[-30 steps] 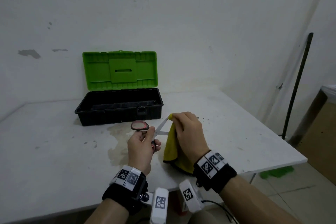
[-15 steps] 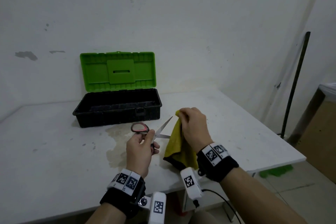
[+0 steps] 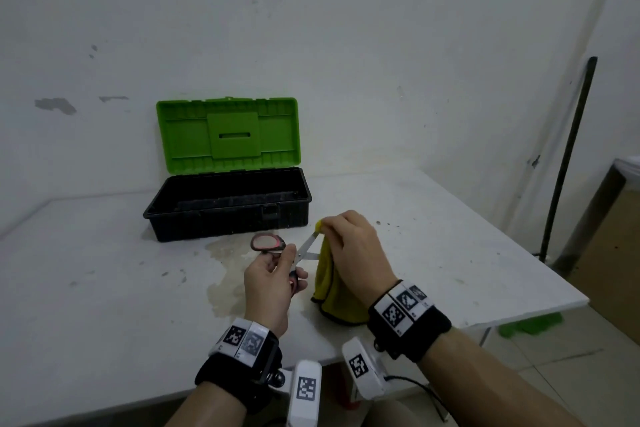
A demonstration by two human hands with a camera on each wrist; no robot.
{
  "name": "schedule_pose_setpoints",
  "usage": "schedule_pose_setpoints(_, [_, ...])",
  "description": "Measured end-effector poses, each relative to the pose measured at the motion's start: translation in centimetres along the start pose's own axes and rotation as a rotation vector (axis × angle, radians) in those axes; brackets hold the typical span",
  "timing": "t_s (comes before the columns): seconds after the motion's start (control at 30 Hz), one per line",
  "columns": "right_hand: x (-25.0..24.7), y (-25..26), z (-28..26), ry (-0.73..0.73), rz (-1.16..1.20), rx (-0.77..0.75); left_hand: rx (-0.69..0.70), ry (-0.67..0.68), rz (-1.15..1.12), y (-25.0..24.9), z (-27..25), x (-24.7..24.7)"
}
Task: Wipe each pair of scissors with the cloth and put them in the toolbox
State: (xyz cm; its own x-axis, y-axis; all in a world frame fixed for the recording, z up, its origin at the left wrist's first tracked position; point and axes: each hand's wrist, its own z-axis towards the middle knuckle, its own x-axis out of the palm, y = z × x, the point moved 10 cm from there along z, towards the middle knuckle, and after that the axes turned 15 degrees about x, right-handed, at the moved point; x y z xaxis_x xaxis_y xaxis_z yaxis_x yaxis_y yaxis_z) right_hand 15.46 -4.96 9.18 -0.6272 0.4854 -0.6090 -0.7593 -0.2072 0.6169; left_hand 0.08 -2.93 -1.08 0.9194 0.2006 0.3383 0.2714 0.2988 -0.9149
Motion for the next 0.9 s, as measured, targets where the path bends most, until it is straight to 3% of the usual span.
schedule_pose_setpoints(0.13, [2.7, 2.0, -3.0, 0.127, -0.065, -0.139, 0.002, 0.025, -0.002, -0.1, 0.1, 0.4])
schedule_pose_setpoints(0.47, [1.5, -1.3, 0.2, 0.068, -0.082, 0.037, -0.061, 0.012, -0.027, 0.5, -0.4, 0.1])
schedule_pose_setpoints(0.6, [1.8, -0.6, -0.7, 0.106, -0.078, 0.023, -0.130, -0.030, -0.093, 1.2, -0.6, -0.1])
schedule_pose_setpoints(0.77, [3.7, 1.9, -2.7, 0.221, -0.101, -0.066, -0.125, 0.019, -0.063, 1.6, -0.9, 0.6])
schedule_pose_setpoints(0.9, [4.4, 1.6, -2.9, 0.250, -0.124, -0.051, -0.163, 0.044, -0.104, 1.6, -1.2, 1.0])
